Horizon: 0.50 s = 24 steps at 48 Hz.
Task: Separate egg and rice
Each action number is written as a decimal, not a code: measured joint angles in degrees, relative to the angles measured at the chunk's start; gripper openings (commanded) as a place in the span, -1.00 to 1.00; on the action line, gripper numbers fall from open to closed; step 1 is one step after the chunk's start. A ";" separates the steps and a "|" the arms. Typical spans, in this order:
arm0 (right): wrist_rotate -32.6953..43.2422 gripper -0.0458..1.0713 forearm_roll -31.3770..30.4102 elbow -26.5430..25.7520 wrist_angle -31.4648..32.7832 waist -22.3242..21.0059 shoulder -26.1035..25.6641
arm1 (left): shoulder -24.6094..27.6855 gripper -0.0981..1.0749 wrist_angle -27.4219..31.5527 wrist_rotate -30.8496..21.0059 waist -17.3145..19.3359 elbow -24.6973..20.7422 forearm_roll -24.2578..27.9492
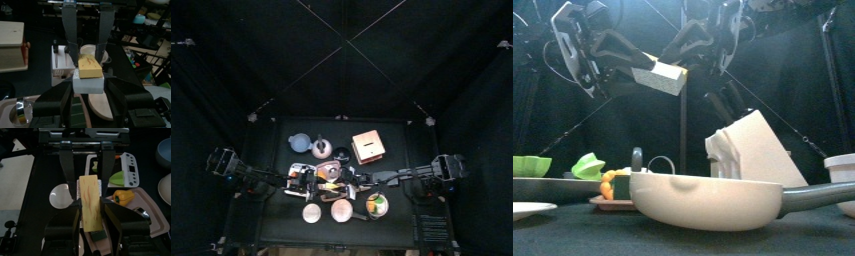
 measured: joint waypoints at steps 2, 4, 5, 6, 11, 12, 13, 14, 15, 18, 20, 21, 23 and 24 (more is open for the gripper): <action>0.09 -0.17 0.00 0.00 0.00 0.09 0.00 | 0.00 0.30 0.00 0.09 0.09 0.00 0.44; 0.00 -0.17 -0.09 0.00 0.00 0.18 0.00 | 0.00 0.29 0.00 0.00 0.09 0.00 0.79; 0.00 -0.17 0.00 0.00 0.00 0.18 0.00 | 0.00 0.29 0.00 0.00 0.09 0.00 0.97; 0.00 -0.18 -0.09 0.00 0.00 0.26 0.00 | 0.00 0.29 0.00 0.09 0.09 0.00 1.23; 0.00 -0.18 -0.09 0.09 0.00 0.35 0.00 | -0.09 0.29 0.00 0.09 0.09 0.18 1.58; 0.09 -0.18 0.00 0.00 0.00 0.35 0.00 | -0.18 0.29 0.00 0.09 0.09 0.26 1.58; 0.00 -0.18 0.00 0.09 0.00 0.35 0.00 | -0.18 0.29 0.00 0.09 0.18 0.26 1.58; 0.00 -0.18 -0.09 0.00 0.00 0.35 0.00 | -0.26 0.29 0.09 0.09 0.18 0.35 1.58; 0.00 -0.18 -0.09 0.18 0.00 0.35 0.00 | -0.44 0.29 0.00 0.09 0.18 0.53 1.58; 0.09 -0.18 0.00 0.44 -0.09 0.26 0.00 | -0.79 0.29 0.00 0.09 0.26 0.88 1.58; 0.09 -0.18 0.00 0.62 -0.18 0.18 0.00 | -1.32 0.29 0.00 0.09 0.26 1.14 1.67; 0.00 -0.18 0.09 0.79 -0.26 0.26 -0.09 | -1.49 0.29 0.00 0.09 0.35 1.23 1.58; 0.09 -0.18 0.09 1.05 -0.44 0.26 -0.26 | -1.93 0.28 0.00 0.09 0.44 1.49 1.58; 0.09 -0.18 0.18 1.14 -0.62 0.35 -0.35 | -2.20 0.29 0.00 0.09 0.44 1.67 1.67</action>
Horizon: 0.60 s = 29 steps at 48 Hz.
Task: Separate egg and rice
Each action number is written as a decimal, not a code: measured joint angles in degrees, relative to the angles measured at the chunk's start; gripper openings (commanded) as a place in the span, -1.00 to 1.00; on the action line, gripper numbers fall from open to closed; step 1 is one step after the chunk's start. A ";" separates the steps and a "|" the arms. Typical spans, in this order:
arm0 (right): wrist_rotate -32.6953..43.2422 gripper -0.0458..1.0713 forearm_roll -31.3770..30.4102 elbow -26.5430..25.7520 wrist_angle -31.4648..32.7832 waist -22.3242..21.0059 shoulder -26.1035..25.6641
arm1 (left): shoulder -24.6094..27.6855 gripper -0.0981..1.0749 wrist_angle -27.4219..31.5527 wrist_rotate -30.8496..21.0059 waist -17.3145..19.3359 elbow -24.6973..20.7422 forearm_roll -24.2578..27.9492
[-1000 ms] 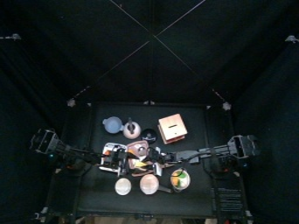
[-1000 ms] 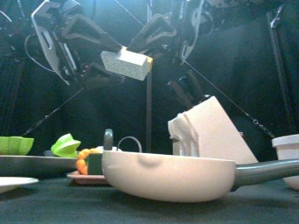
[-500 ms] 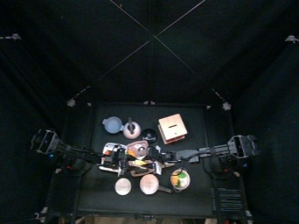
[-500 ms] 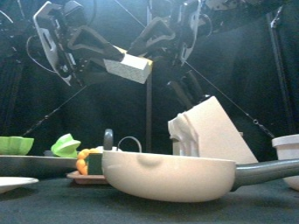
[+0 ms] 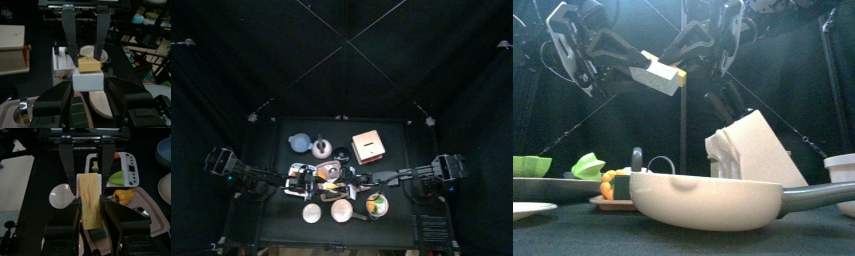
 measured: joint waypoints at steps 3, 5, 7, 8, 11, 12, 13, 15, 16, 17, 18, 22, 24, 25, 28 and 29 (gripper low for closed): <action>0.00 -0.18 0.00 0.35 -0.18 -0.09 -0.35 | -0.79 0.29 -0.18 0.00 0.18 0.53 0.00; 0.00 -0.18 0.18 0.70 -0.26 0.00 -0.70 | -1.32 0.29 -0.26 0.00 0.26 0.70 0.00; 0.00 -0.18 0.18 1.23 0.18 0.00 -1.14 | -2.02 0.29 -0.26 0.00 0.35 1.49 -0.09; 0.00 -0.18 0.18 1.76 0.26 0.00 -1.58 | -2.46 0.29 -0.18 -0.09 0.26 2.11 -0.09; 0.00 -0.18 0.18 2.55 0.26 0.35 -2.20 | -3.43 0.28 -0.18 -0.09 0.26 3.25 -0.09; 0.00 -0.18 0.18 2.72 0.35 0.62 -2.37 | -3.60 0.29 -0.18 -0.09 0.26 3.43 -0.09; 0.00 -0.18 0.26 2.90 0.35 0.62 -2.64 | -3.96 0.28 -0.18 -0.09 0.26 3.69 -0.09; 0.00 -0.18 0.35 3.16 0.26 0.88 -3.08 | -4.57 0.29 -0.18 -0.09 0.26 4.22 -0.09; 0.00 -0.18 0.44 3.34 0.26 0.88 -3.34 | -4.83 0.28 -0.18 -0.09 0.26 4.39 -0.09; 0.00 -0.18 0.53 3.52 0.26 0.88 -3.52 | -5.10 0.28 -0.18 -0.09 0.26 4.57 -0.09; 0.00 -0.18 0.62 3.69 0.26 0.88 -3.69 | -5.45 0.29 -0.18 -0.09 0.26 4.92 -0.09; 0.00 -0.18 1.05 4.75 -0.09 1.05 -4.75 | -6.24 0.28 -0.18 -0.09 0.18 5.98 -0.09; 0.00 -0.18 1.14 5.10 -0.26 1.05 -5.19 | -6.59 0.28 -0.18 -0.09 0.18 6.24 -0.09; 0.00 -0.18 1.14 5.45 -0.62 1.05 -5.45 | -6.86 0.29 -0.18 -0.09 0.09 6.50 -0.09; 0.00 -0.18 1.23 6.15 -1.49 1.05 -6.06 | -7.38 0.28 -0.18 -0.09 0.09 6.86 0.00; 0.00 -0.18 1.23 6.33 -1.76 1.14 -6.24 | -7.47 0.29 -0.18 -0.18 0.09 6.94 -0.09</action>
